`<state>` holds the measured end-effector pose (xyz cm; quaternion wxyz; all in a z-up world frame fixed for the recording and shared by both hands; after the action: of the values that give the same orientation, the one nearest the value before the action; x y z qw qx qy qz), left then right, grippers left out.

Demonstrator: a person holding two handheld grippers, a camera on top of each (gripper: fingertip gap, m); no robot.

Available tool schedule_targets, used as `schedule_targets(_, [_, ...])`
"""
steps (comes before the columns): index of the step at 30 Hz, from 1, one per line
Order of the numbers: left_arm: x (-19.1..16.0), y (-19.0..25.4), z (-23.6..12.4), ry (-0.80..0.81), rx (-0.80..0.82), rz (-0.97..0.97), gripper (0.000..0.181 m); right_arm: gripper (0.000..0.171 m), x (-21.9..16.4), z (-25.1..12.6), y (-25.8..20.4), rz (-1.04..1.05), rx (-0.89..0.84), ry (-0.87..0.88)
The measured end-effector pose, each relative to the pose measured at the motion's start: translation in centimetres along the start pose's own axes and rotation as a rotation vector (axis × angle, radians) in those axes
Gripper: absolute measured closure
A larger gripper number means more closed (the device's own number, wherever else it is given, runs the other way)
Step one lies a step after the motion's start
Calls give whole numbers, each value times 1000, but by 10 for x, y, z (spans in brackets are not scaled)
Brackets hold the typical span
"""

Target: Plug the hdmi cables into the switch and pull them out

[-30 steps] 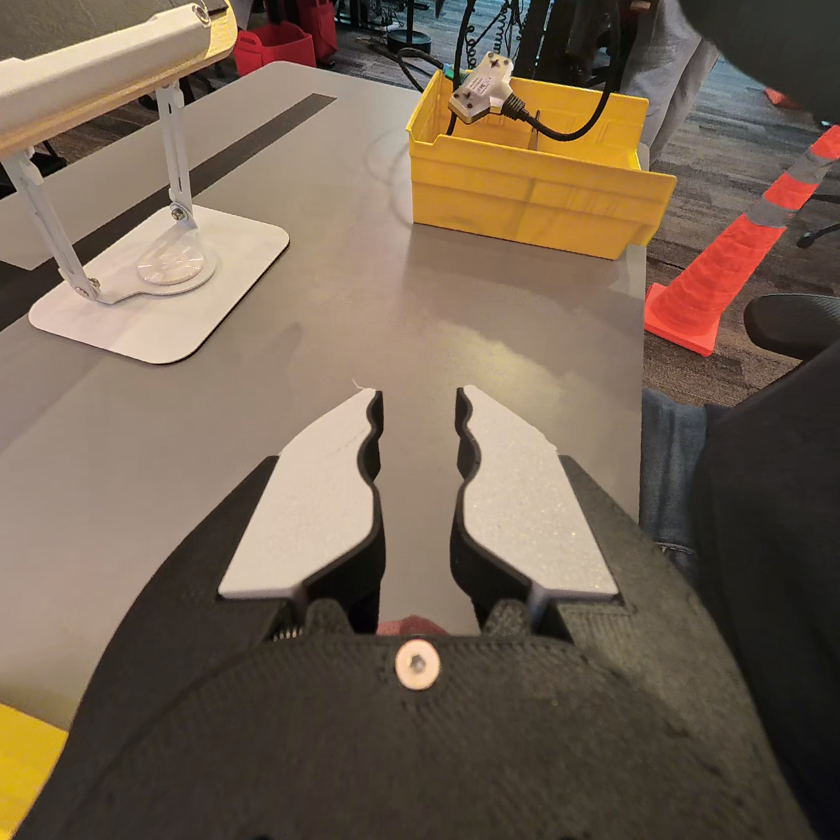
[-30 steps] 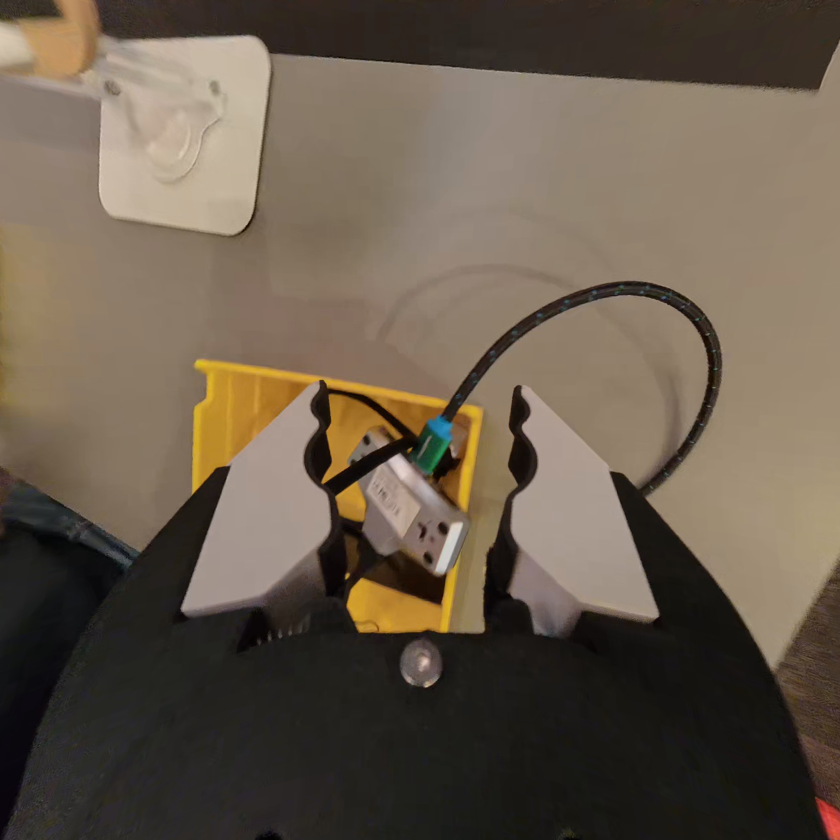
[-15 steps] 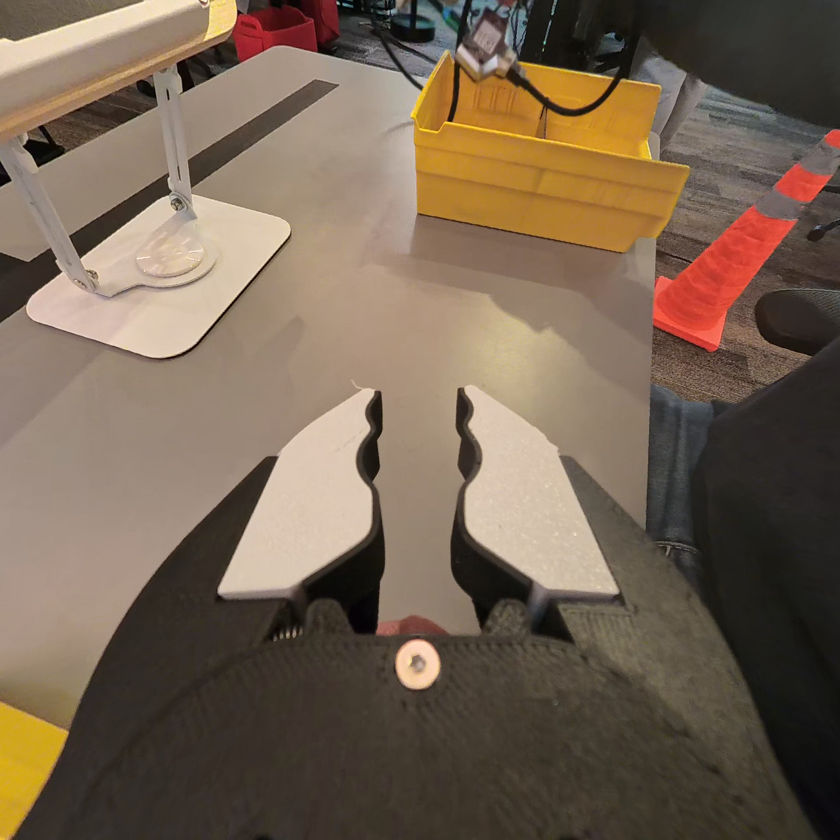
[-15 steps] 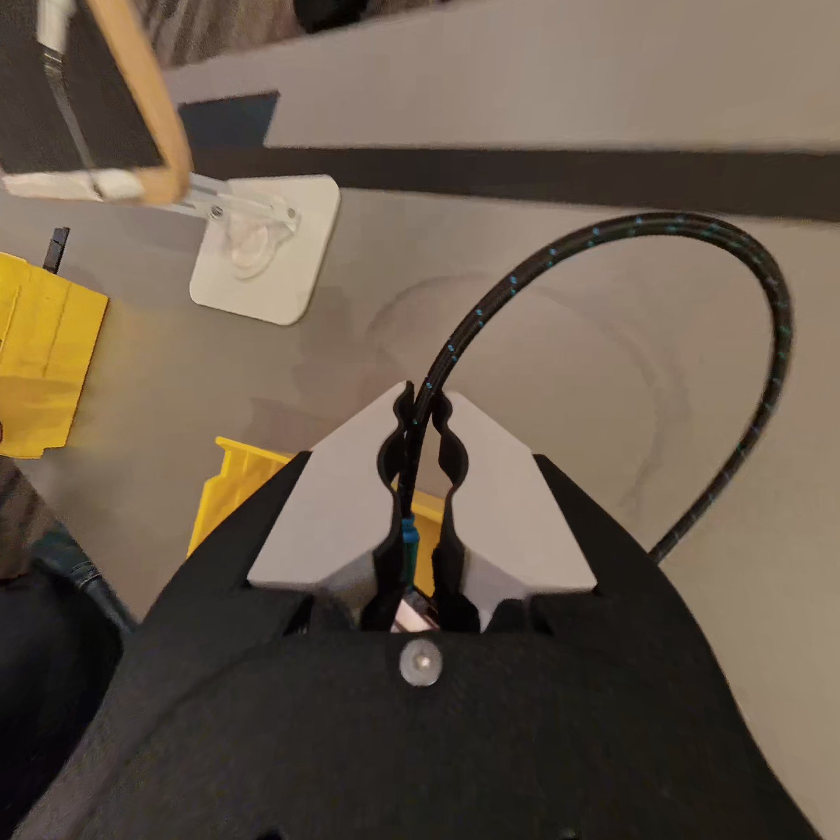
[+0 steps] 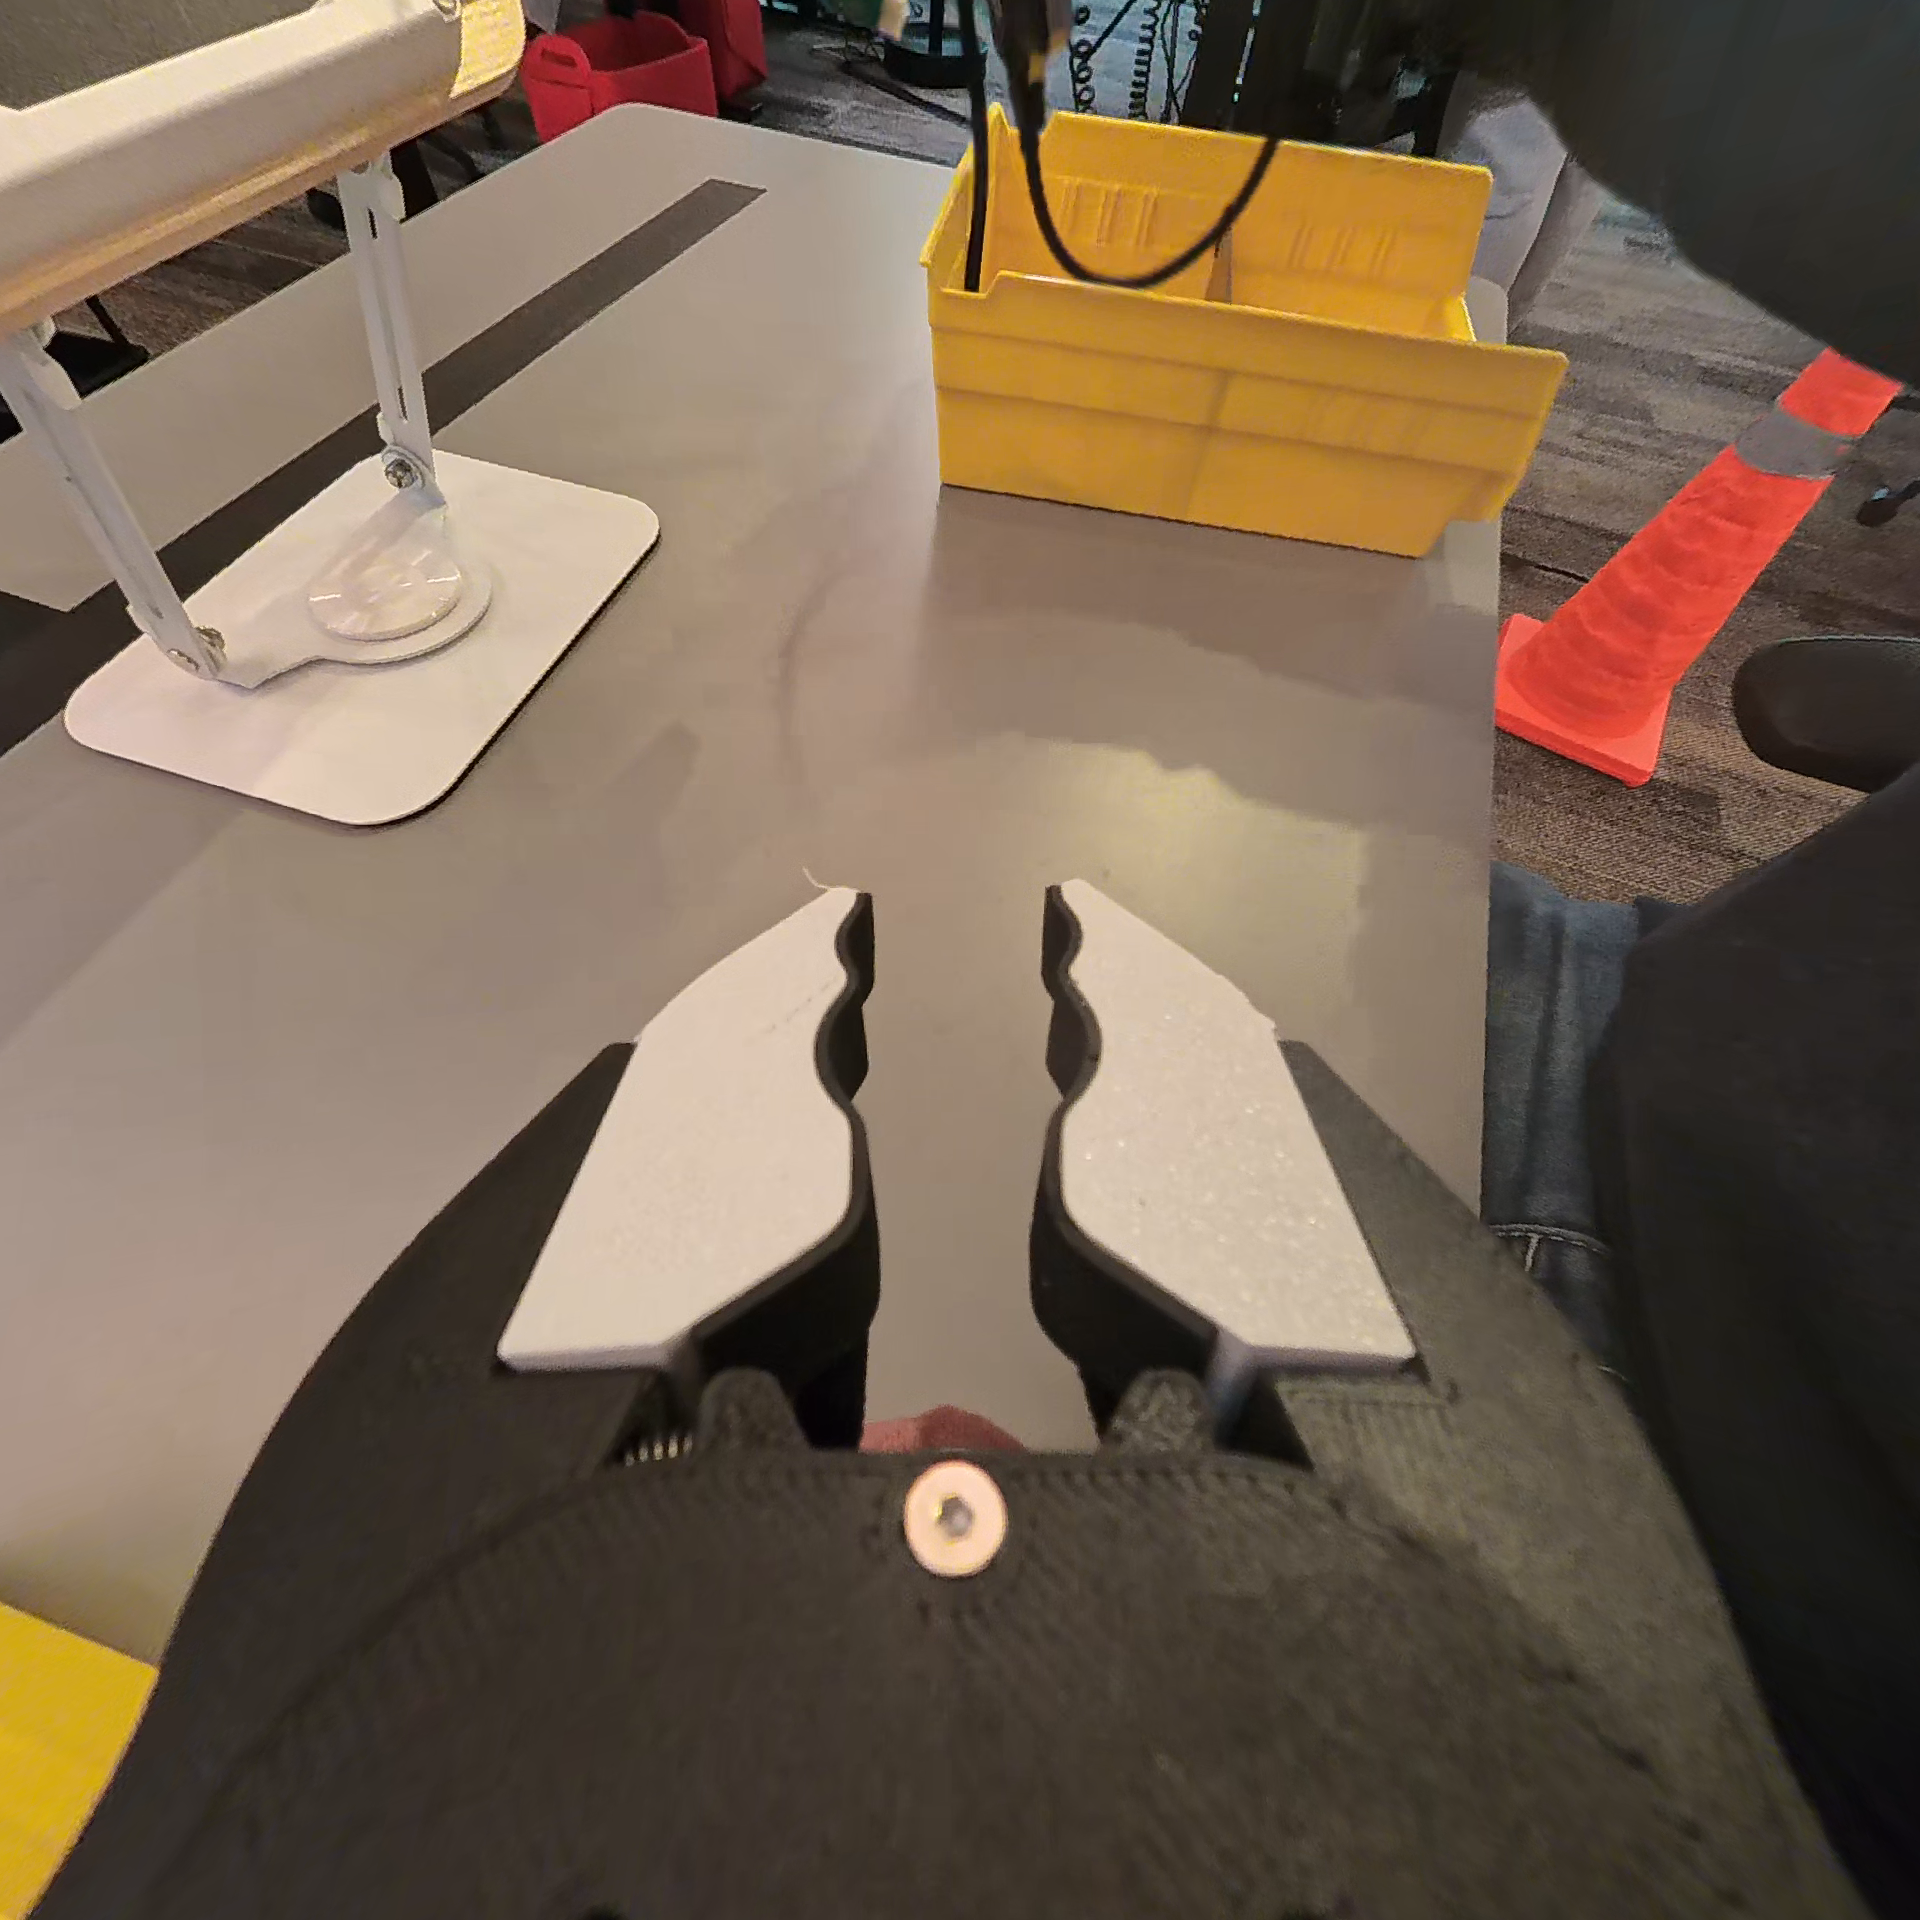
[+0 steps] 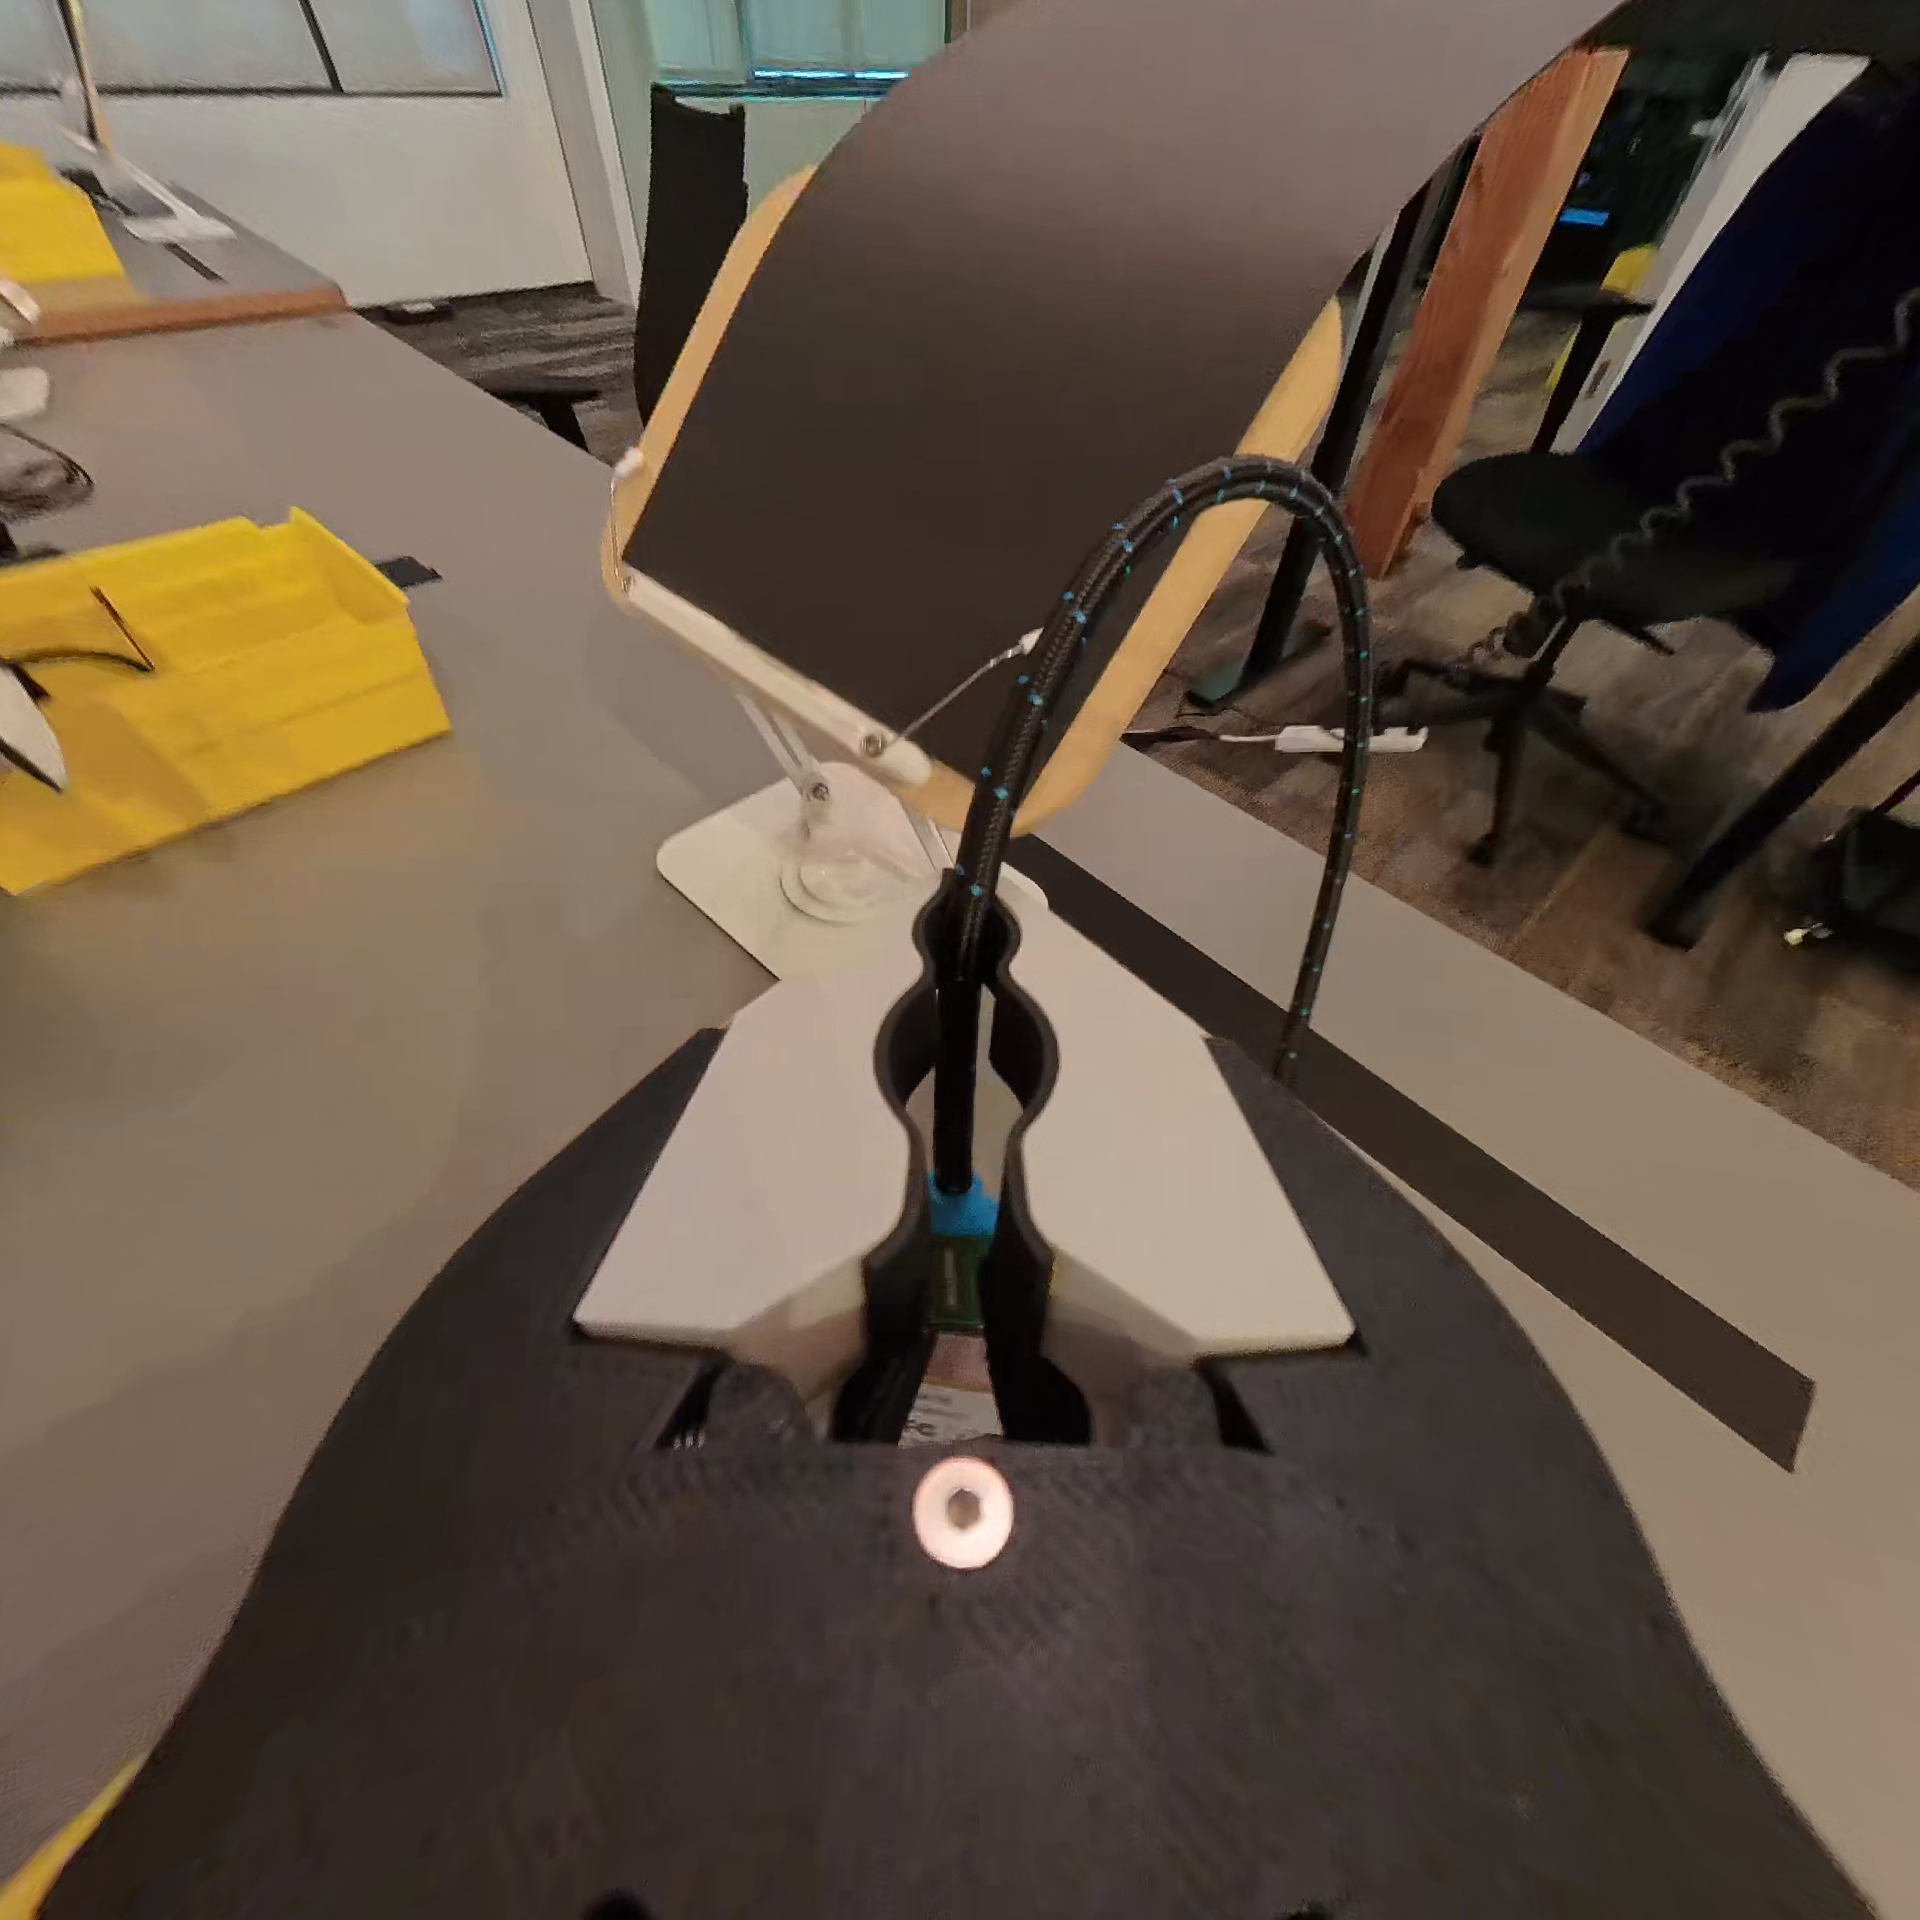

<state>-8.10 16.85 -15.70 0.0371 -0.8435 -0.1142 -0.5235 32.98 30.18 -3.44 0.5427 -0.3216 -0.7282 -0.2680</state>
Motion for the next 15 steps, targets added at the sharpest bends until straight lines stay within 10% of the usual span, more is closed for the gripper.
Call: schedule_targets(15, [-4,1,3,-29,14,23,151,171,-81,-34,-65,-115,97,-13])
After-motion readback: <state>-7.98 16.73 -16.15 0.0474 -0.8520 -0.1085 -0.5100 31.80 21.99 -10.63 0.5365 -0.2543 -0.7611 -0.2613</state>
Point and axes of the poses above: each gripper's, where its closed fingertips meet, z out along the fingers, x out of its top, y = z × x across the jaws, the point moved 1 cm from there along -z, back along the fingers
